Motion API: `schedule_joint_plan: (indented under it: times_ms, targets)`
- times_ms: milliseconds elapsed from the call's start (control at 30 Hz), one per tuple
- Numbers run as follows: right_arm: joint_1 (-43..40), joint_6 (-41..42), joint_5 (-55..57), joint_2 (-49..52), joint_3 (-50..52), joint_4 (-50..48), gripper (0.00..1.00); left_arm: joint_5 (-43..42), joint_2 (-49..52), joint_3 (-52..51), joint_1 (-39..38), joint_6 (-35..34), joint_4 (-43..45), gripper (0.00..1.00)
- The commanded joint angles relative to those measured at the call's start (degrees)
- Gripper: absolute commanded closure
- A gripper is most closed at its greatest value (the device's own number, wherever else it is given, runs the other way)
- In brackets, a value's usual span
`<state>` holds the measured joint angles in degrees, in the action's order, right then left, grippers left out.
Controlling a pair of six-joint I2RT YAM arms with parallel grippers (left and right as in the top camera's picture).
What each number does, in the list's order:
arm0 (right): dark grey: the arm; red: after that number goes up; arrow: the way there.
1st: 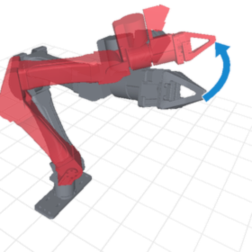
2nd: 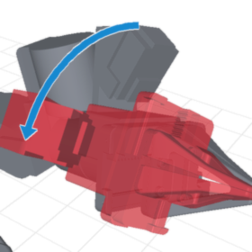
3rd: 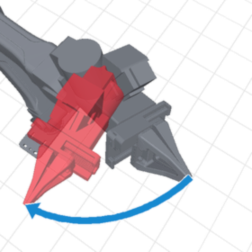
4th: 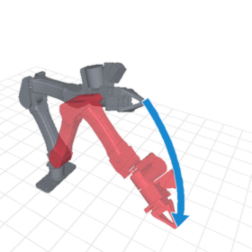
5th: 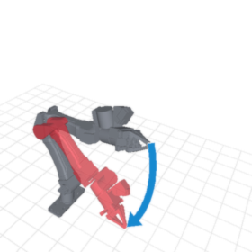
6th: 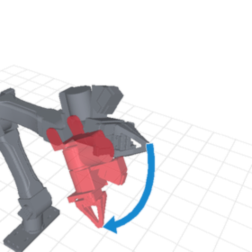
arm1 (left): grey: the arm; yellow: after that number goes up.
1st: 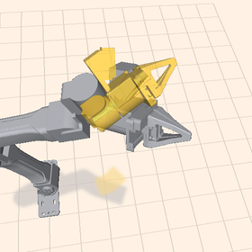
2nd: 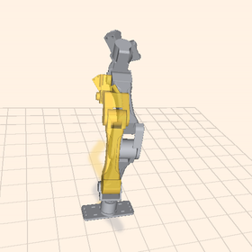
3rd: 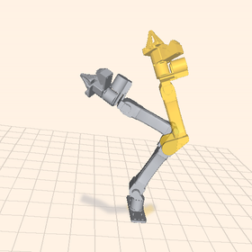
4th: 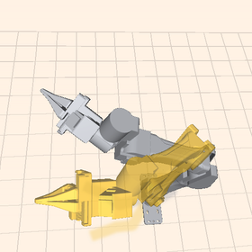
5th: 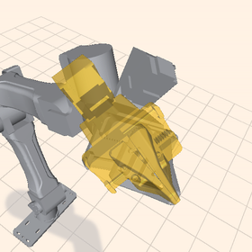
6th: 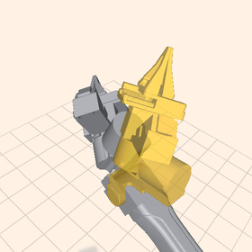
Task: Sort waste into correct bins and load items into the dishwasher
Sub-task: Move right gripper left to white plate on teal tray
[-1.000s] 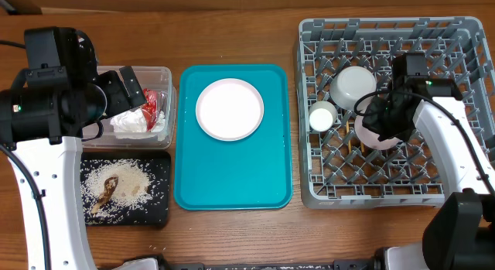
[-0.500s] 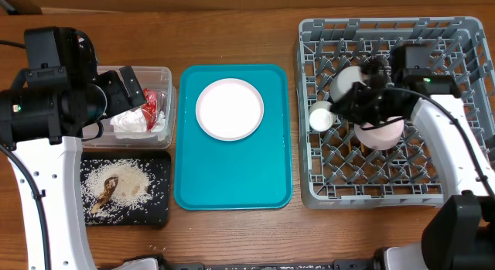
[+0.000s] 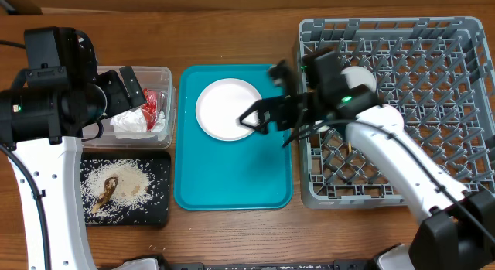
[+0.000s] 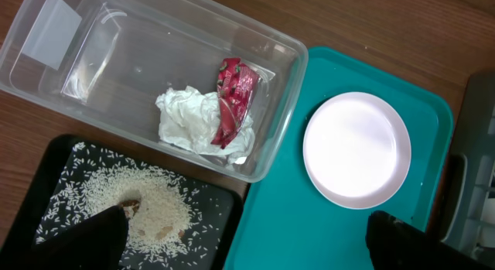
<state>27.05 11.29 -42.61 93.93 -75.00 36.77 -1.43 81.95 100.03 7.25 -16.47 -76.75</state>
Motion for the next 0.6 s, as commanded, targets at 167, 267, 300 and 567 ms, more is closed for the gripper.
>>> schedule_joint_plan:
  times_ms: [167, 267, 300, 567]
  targets:
    - [12.1, -0.5, 4.3, 0.3, -1.5, -11.1, 0.00, 0.4, 0.3, 0.6, 0.2, 0.2, 0.1, 0.00]
    - [15.1, -0.4, 11.9, 0.7, -1.5, -12.5, 0.27, 0.4, 0.3, 0.6, 0.2, 0.2, 0.1, 0.00]
    - [16.0, -0.4, 15.3, 0.8, -1.5, -12.5, 0.39, 0.4, 0.3, 0.6, 0.2, 0.2, 0.1, 0.00]
    - [20.1, 11.7, 66.2, 9.4, -1.5, -13.8, 0.91, 0.4, 0.3, 0.6, 0.2, 0.2, 0.1, 0.00]
